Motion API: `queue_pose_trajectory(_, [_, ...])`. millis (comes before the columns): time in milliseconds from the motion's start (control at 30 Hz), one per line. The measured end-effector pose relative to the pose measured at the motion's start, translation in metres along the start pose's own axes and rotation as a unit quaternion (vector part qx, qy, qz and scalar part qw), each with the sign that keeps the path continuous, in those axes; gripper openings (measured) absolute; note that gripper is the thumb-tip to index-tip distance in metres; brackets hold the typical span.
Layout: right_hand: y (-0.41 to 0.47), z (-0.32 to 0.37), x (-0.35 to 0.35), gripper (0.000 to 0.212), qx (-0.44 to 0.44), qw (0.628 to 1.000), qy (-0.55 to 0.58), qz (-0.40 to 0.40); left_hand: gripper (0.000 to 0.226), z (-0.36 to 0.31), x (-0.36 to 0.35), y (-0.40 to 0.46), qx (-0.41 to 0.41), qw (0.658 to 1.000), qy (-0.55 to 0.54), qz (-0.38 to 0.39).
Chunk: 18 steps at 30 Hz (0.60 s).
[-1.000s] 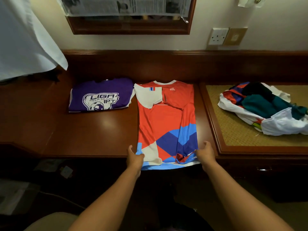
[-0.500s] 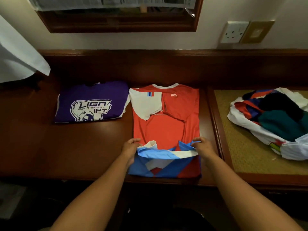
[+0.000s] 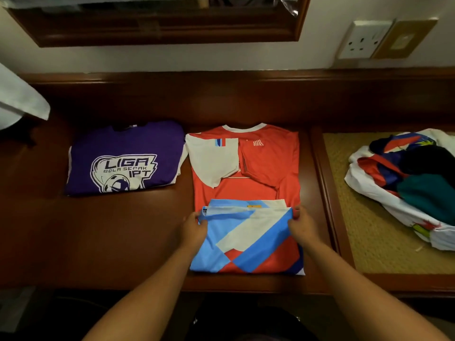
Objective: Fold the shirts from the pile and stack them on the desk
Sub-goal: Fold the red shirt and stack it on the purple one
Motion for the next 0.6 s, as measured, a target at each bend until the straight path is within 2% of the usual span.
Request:
queue_pose_trajectory(133, [0.012, 0.003, -0.016, 0.034, 0.003, 0.999, -0.038, 0.0, 0.043, -0.009, -0.006, 0.012, -0.06, 0.989, 0.138, -0.001])
queue_pose_trajectory(233, [0.026, 0.004, -0.022, 0.029, -0.019, 0.998, -0.051, -0.009, 0.032, -0.018, -0.009, 0.023, -0.091, 0.972, 0.217, 0.005])
queue_pose_trajectory(300, [0.026, 0.01, -0.022, 0.016, -0.023, 0.998, -0.059, 0.008, 0.021, -0.021, -0.009, 0.028, -0.114, 0.96, 0.256, 0.011])
queue_pose_trajectory(367, [0.029, 0.011, -0.022, 0.006, -0.021, 0.998, -0.051, 0.017, 0.019, -0.023, -0.007, 0.032, -0.134, 0.967, 0.218, 0.018])
queue_pose_trajectory(467, [0.039, 0.014, -0.017, 0.017, 0.009, 1.0, -0.026, -0.005, 0.019, -0.027, 0.0, 0.038, -0.116, 0.987, 0.103, 0.028])
queue_pose_trajectory(600, [0.043, 0.032, -0.001, 0.023, 0.048, 0.997, -0.019, -0.049, 0.014, -0.032, 0.008, 0.047, -0.103, 0.994, 0.034, 0.018])
Point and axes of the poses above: each hand's wrist, its own y-axis towards the middle knuckle, its own x-axis out of the back of the hand, z = x × y, the point moved 5 cm from there along y, towards the middle knuckle, and after that the axes turned 10 degrees about -y, right-handed, at the moved point
